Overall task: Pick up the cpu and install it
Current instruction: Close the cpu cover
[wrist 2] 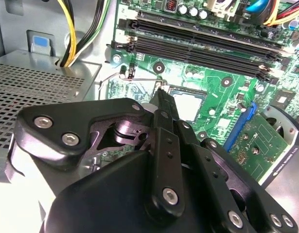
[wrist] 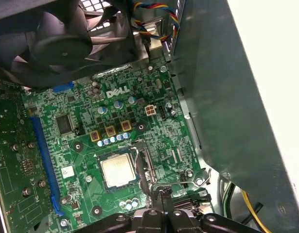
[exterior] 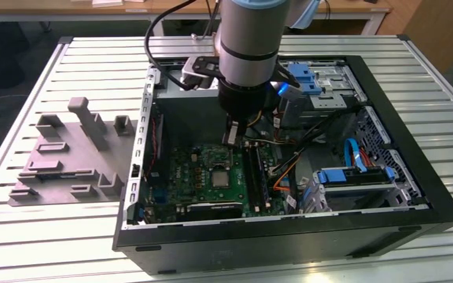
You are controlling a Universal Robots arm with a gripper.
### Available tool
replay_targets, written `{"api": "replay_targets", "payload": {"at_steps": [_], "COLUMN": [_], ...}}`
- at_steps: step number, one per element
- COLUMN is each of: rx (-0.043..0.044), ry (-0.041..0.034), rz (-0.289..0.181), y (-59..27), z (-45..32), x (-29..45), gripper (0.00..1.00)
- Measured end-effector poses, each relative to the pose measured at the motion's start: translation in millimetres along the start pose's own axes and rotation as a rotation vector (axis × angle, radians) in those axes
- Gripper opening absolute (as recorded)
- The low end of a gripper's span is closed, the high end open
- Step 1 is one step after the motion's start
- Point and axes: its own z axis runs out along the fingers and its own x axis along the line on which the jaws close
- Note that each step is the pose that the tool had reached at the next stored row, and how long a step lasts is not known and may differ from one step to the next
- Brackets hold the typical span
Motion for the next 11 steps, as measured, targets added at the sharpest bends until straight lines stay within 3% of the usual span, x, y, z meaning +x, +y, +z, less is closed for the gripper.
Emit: {"api": "replay_targets", "payload": {"at_steps": [11], "rx": [0.0023], "ry": [0.0067], "rz": [-0.006], "y": [-0.2], "z": [1.1], "x": [1.7], "gripper": [0.11]}}
